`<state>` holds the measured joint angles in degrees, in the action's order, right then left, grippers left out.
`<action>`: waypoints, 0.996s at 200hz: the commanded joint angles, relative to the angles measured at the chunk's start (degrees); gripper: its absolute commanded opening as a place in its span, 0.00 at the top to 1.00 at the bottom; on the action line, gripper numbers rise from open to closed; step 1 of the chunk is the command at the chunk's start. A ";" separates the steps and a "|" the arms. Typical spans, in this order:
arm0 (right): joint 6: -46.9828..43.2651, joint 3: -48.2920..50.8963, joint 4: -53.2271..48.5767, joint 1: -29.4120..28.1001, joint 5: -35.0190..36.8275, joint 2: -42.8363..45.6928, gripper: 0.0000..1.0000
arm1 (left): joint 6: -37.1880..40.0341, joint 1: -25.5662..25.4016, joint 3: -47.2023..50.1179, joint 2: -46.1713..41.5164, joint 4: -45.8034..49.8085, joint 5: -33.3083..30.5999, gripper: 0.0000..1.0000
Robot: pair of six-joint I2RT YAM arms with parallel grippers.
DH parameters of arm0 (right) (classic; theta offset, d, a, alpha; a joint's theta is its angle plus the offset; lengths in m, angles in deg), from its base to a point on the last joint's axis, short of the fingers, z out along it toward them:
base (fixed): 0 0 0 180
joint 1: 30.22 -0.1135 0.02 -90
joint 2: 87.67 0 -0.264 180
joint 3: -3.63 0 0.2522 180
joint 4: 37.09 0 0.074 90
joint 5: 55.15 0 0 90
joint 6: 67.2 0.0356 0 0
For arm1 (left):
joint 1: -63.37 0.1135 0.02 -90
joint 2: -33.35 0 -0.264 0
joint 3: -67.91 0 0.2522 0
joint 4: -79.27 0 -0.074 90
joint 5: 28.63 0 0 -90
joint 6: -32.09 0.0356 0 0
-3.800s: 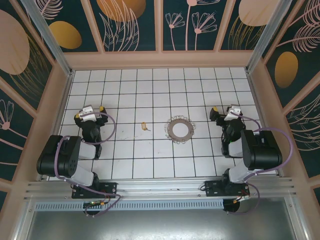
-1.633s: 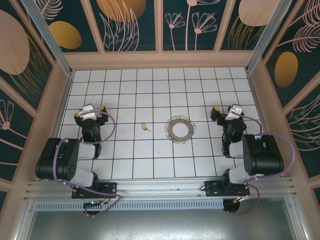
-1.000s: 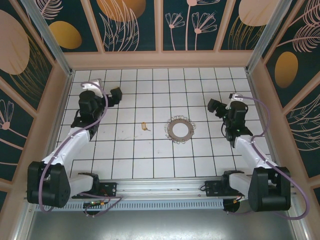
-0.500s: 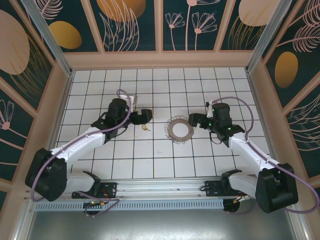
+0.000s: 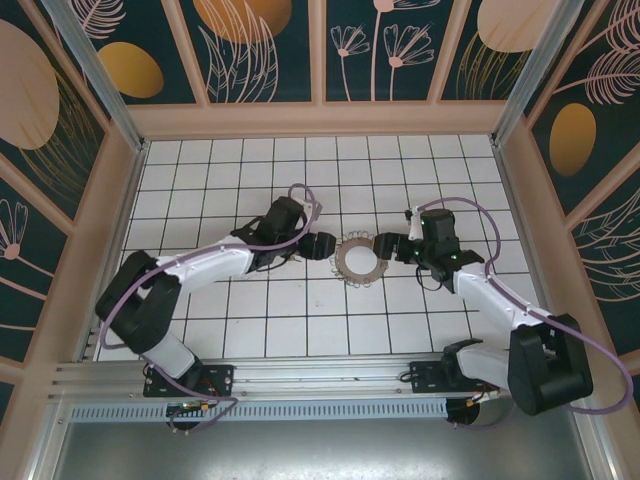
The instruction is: Put the keys on the keyring
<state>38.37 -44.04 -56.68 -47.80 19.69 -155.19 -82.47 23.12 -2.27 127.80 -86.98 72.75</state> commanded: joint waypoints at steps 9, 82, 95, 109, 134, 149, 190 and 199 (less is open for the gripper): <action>-1.53 -0.25 2.27 -0.24 -1.45 0.02 0.11 | 4.98 -0.26 -6.06 6.53 4.52 -0.59 0.37; -2.00 0.51 5.38 -0.02 -5.01 -2.91 0.12 | 12.91 -0.26 -17.15 17.94 10.62 1.21 0.57; -2.21 0.76 5.63 -0.01 -5.08 -3.05 0.12 | 13.76 -0.27 -17.74 18.76 11.03 1.20 0.61; -2.29 1.02 5.82 -0.07 -5.00 -3.22 0.12 | 14.47 -0.26 -18.18 19.50 11.27 1.55 0.62; -2.19 0.88 6.28 0.02 -4.99 -3.71 0.12 | 15.39 -0.25 -19.04 21.08 11.43 2.37 0.64; -2.10 0.70 6.45 0.01 -5.06 -4.04 0.12 | 15.98 -0.27 -19.64 21.86 11.79 3.15 0.68; -2.21 0.45 6.19 0.10 -4.62 -4.02 0.12 | 17.00 -0.20 -19.86 22.83 12.05 4.01 0.73; -2.16 0.34 6.14 0.10 -4.62 -3.94 0.12 | 17.00 -0.22 -19.73 22.79 11.84 4.56 0.73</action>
<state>36.82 -43.71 -52.09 -47.80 15.26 -158.98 -66.97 23.12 -20.50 149.42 -76.18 75.26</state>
